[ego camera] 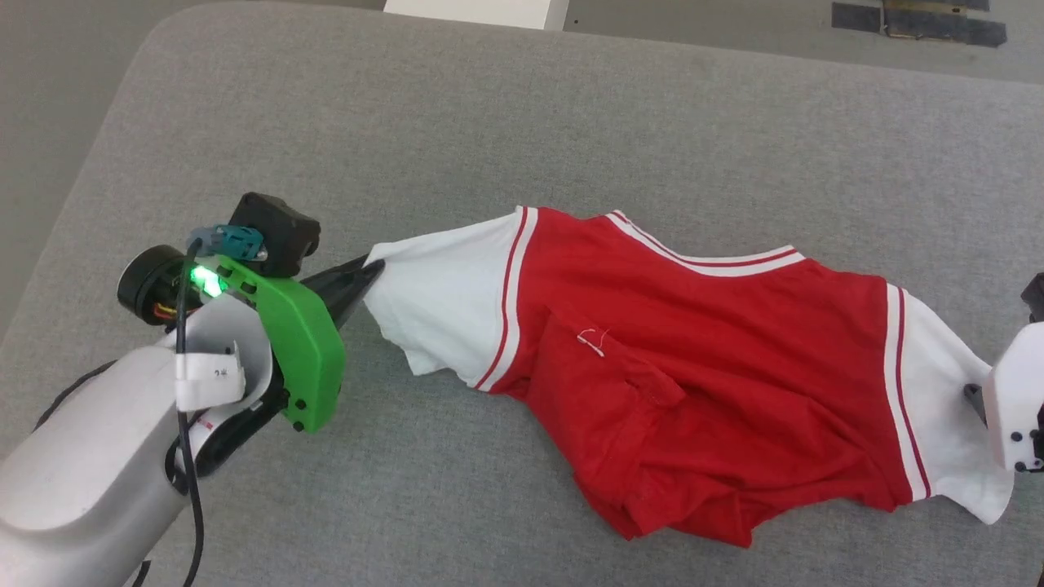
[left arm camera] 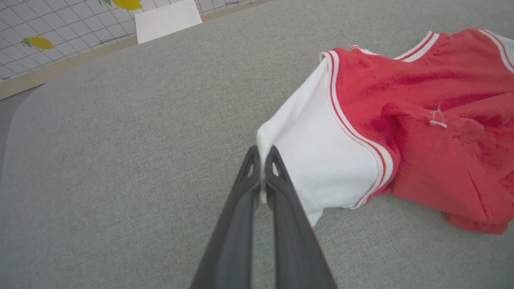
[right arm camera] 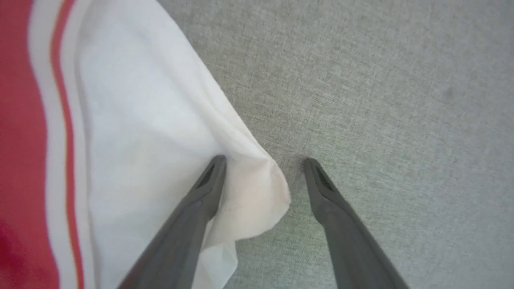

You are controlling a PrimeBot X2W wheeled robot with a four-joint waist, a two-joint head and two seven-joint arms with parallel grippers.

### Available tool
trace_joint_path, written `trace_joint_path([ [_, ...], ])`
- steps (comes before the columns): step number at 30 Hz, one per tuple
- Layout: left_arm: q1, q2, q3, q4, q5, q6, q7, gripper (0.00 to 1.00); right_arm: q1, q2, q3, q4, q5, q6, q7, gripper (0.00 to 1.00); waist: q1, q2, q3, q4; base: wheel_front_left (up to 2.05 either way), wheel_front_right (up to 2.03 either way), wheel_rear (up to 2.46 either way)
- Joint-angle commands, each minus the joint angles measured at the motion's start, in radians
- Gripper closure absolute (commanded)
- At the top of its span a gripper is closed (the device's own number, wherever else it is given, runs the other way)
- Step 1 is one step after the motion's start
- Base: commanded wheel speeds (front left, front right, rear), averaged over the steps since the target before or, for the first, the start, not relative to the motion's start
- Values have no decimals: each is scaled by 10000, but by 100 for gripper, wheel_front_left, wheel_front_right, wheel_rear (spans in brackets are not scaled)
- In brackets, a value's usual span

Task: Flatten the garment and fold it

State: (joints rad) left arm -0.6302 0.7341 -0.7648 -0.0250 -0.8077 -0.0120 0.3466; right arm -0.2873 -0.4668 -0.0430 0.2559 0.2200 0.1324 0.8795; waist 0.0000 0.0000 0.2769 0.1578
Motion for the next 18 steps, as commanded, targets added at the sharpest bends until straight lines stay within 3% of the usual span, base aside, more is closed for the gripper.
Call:
trace_joint_path([
  [1,75,79,0,-96,111,101,-54,100,164,166,276,512,18,-17,10,0,0,0,75,56,0,0,0],
  [2,76,79,-5,-123,130,111,-72,100,196,162,400,636,13,-17,-4,26,0,0,81,57,0,0,0],
  [3,87,68,-7,-144,139,123,-105,100,249,144,611,751,28,-17,-34,100,0,0,80,51,0,0,0],
  [5,167,39,42,-106,208,201,-391,100,167,-72,920,784,-3,-17,-736,100,0,0,-119,-28,0,0,0],
  [11,336,158,415,5,284,424,-1194,100,-624,-342,394,308,-80,-17,-2245,100,0,0,-916,-273,0,0,0],
  [18,581,536,1105,-292,268,880,-2096,100,-1219,-918,164,-1015,170,-17,-2950,100,0,0,-1931,-545,0,0,0],
])
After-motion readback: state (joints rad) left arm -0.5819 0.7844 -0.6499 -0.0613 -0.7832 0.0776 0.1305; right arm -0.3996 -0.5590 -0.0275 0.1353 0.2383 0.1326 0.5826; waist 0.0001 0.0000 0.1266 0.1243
